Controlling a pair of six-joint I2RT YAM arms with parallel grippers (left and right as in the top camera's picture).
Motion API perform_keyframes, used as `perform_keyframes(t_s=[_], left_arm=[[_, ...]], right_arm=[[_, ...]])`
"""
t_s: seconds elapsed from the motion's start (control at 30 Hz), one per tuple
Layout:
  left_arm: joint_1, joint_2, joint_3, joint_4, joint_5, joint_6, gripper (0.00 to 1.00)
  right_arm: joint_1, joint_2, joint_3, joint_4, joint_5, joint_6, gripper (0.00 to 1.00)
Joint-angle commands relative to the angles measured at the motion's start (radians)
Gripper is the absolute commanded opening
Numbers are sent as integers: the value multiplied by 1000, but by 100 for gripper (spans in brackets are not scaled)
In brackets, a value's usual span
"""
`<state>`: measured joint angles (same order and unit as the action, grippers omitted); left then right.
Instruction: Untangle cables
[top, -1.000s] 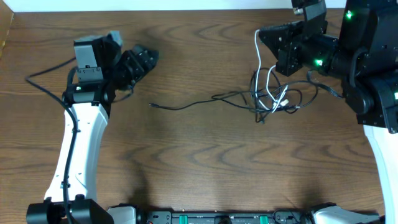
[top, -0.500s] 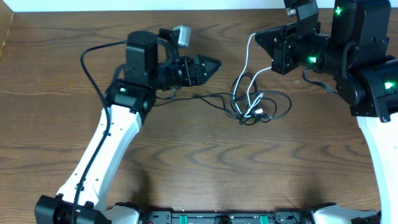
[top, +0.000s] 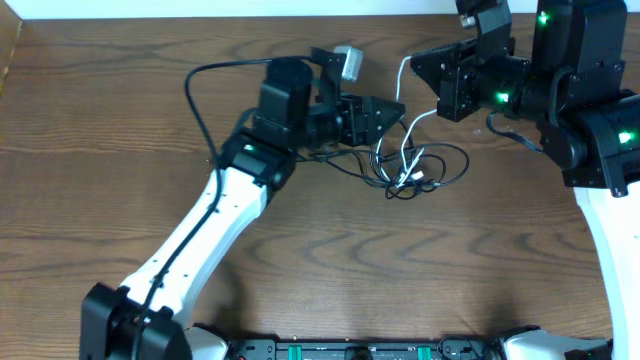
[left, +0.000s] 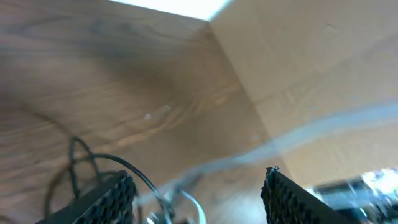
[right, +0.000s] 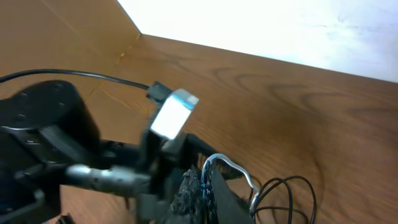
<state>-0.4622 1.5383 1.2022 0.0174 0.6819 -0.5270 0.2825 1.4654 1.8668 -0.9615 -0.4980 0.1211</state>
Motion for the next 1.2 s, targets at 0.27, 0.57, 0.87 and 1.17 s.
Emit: perform_keyframes(t_s=[0.27,0.57,0.87,1.17], left_arm=[[-22,143,11,188,-121,-114,64],[23,159,11,179,-176,-85,25],[114,43,14,169,-285,-68,19],[138,-170,24,145,-227,-159,8]], right_arm=[[-6,-4,17,-9,-10,-14,1],[-6,-2,16,-31,21,-13,1],[-7,24,15,-74,29,-10,1],[-7,134,-12,-170,34,8,1]])
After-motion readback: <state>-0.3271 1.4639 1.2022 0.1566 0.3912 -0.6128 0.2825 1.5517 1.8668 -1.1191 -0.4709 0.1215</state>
